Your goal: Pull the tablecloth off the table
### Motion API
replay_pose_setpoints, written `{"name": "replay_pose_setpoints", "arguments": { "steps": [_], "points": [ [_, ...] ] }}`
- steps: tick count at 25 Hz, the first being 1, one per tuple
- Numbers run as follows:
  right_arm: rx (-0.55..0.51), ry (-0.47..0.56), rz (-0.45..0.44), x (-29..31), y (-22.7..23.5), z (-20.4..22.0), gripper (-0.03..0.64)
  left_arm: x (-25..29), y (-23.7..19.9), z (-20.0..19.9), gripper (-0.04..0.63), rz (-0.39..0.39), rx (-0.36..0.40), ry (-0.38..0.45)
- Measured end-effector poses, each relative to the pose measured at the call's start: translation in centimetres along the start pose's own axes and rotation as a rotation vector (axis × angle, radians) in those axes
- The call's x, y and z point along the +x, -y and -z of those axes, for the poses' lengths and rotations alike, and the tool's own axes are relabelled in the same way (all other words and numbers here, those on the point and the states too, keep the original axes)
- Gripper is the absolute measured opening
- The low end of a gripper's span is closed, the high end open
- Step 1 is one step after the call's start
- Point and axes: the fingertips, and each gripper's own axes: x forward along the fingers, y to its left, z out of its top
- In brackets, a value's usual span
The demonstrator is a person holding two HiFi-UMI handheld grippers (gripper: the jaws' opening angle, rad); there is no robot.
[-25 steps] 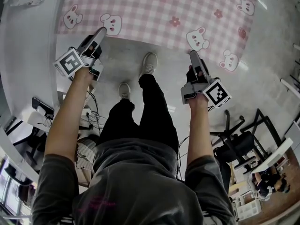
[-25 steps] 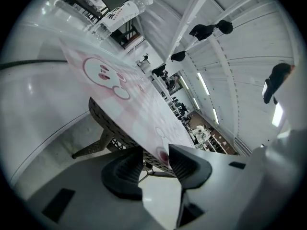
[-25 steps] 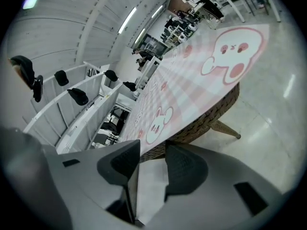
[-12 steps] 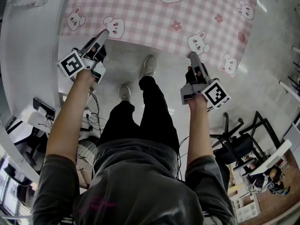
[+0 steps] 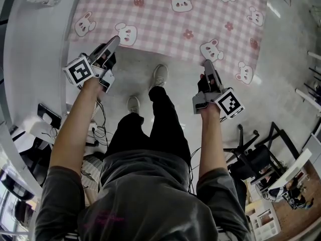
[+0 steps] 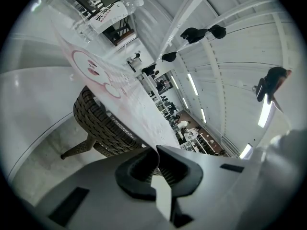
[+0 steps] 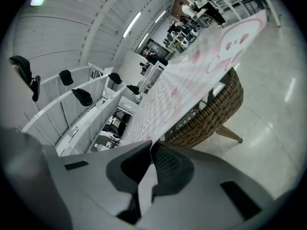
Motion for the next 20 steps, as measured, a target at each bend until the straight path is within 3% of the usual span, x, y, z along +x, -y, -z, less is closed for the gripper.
{"name": "replay_pose_setpoints", "arguments": {
  "steps": [3, 5, 12, 16, 20],
  "points": [
    [-0.104, 0.098, -0.095, 0.4, -0.4, -0.5, 0.005, 0.8, -0.3, -0.4, 0.002, 0.138, 0.109, 0.074],
    [-0.198, 0.169, -0.164, 1.2, -0.8, -2.2, 0.005, 2.2, -0.5, -1.0, 0.002, 0.233, 0.123, 0.156],
    [-0.2, 0.194, -0.187, 0.8, -0.3, -1.3, 0.005, 1.0, 0.6, -1.1, 0.002, 0.293, 0.175, 0.194],
    [-0.217, 0.217, -0.197, -0.8, -1.7, -1.5, 0.005, 0.3, 2.2, -1.1, 0.002, 0.332, 0.113, 0.202],
    [-0.223, 0.244, -0.206, -2.6, -3.4, -2.0, 0.005, -0.8, 4.5, -1.4, 0.002, 0.365, 0.108, 0.213]
  ]
}}
